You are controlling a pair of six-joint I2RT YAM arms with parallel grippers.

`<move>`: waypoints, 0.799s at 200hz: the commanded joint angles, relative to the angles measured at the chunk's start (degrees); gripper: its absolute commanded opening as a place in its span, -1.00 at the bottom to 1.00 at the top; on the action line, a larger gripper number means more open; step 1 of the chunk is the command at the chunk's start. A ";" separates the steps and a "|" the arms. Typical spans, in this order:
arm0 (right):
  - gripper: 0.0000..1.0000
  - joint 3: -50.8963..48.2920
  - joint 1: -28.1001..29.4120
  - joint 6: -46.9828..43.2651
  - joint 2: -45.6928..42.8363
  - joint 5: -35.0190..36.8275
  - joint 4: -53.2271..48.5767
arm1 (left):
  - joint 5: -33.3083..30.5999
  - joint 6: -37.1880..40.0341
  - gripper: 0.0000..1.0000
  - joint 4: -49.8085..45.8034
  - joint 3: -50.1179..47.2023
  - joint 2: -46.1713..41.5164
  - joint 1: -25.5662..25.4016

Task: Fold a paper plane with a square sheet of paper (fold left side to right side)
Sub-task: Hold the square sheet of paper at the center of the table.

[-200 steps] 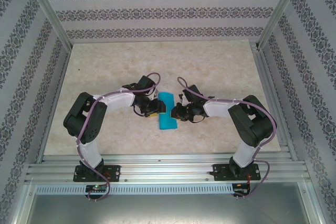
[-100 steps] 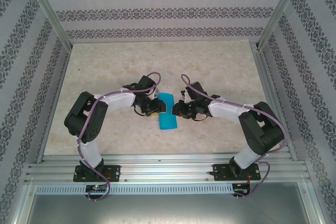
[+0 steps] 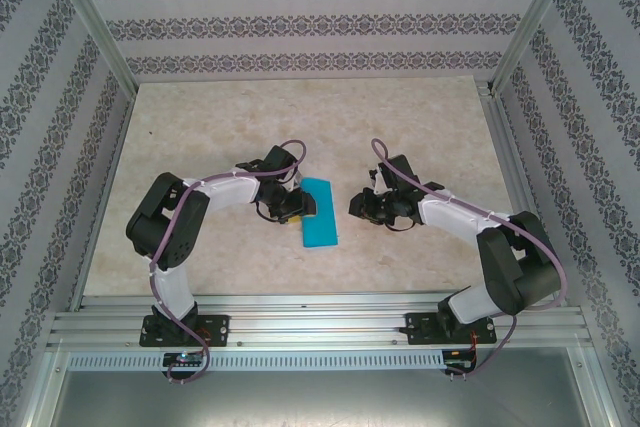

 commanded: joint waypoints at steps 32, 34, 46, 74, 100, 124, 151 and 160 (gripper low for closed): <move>-0.49 -0.26 -0.04 -0.89 -0.60 0.39 0.07 | -0.76 -1.10 -0.07 1.20 2.14 1.72 0.13; -0.49 -0.25 -0.03 -0.94 -0.55 0.33 0.09 | -0.72 -1.13 -0.07 1.20 2.19 1.75 0.13; -0.49 -0.24 -0.04 -0.84 -0.44 0.26 -0.06 | -0.65 -1.19 -0.07 1.29 2.43 2.13 0.10; -0.50 -0.16 0.21 -0.84 -0.46 0.25 -0.14 | -1.03 -1.17 -0.07 1.20 2.57 2.62 0.13; -0.49 0.27 0.79 -0.77 0.11 0.08 -0.05 | -1.16 -1.12 -0.08 0.91 2.58 2.87 0.11; -0.51 1.22 2.18 -0.52 1.34 -0.03 0.31 | -1.67 -0.87 -0.08 0.54 2.67 2.95 0.12; -0.54 1.84 4.10 1.02 3.07 -0.85 2.59 | -1.97 -0.57 -0.09 0.27 2.58 3.01 0.09; -0.55 2.23 4.77 1.39 3.94 -1.14 3.20 | -2.06 -0.44 -0.08 0.15 2.59 3.07 0.11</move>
